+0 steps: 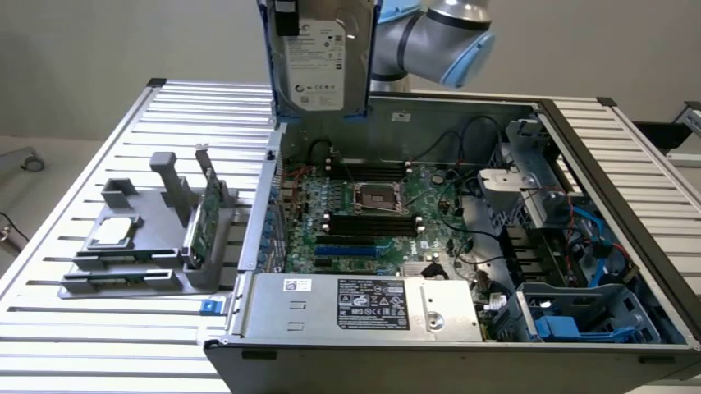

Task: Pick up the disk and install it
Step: 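Pick up the disk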

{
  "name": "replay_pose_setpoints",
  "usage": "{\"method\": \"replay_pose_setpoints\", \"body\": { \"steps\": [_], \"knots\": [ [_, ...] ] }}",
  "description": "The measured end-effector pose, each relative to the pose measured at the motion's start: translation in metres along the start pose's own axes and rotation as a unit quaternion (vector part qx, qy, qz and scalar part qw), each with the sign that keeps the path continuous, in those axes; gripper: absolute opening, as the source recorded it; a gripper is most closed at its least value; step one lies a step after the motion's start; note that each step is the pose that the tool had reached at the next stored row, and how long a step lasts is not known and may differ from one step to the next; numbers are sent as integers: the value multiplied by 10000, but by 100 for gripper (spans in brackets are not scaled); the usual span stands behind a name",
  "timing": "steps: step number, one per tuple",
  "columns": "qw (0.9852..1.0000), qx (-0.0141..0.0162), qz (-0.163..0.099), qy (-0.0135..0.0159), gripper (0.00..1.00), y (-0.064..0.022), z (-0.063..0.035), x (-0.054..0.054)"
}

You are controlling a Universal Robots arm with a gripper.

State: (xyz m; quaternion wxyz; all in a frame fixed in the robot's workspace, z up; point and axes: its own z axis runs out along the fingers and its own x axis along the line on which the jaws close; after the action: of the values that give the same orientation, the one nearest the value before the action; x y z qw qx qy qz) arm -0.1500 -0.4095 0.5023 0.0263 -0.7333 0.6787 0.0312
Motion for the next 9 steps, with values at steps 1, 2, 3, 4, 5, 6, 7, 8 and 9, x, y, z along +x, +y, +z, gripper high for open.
{"method": "replay_pose_setpoints", "body": {
  "steps": [1, 2, 3, 4, 5, 6, 7, 8, 9],
  "knots": [
    [10000, 0, 0, 0, 33, -41, -2, 24],
    [10000, 0, 1, 0, 33, -84, -4, 47],
    [10000, 0, 0, 0, 33, -130, -6, 71],
    [10000, 0, 1, 0, 33, -174, -8, 91],
    [10000, 0, 1, 0, 33, -219, -10, 112],
    [10000, 0, 0, 0, 33, -264, -11, 132],
    [10000, 0, 1, 0, 33, -307, -13, 151],
    [10000, 0, 0, -1, 33, -351, -15, 169],
    [10000, 0, 0, -1, 33, -395, -16, 187]
  ]
}}
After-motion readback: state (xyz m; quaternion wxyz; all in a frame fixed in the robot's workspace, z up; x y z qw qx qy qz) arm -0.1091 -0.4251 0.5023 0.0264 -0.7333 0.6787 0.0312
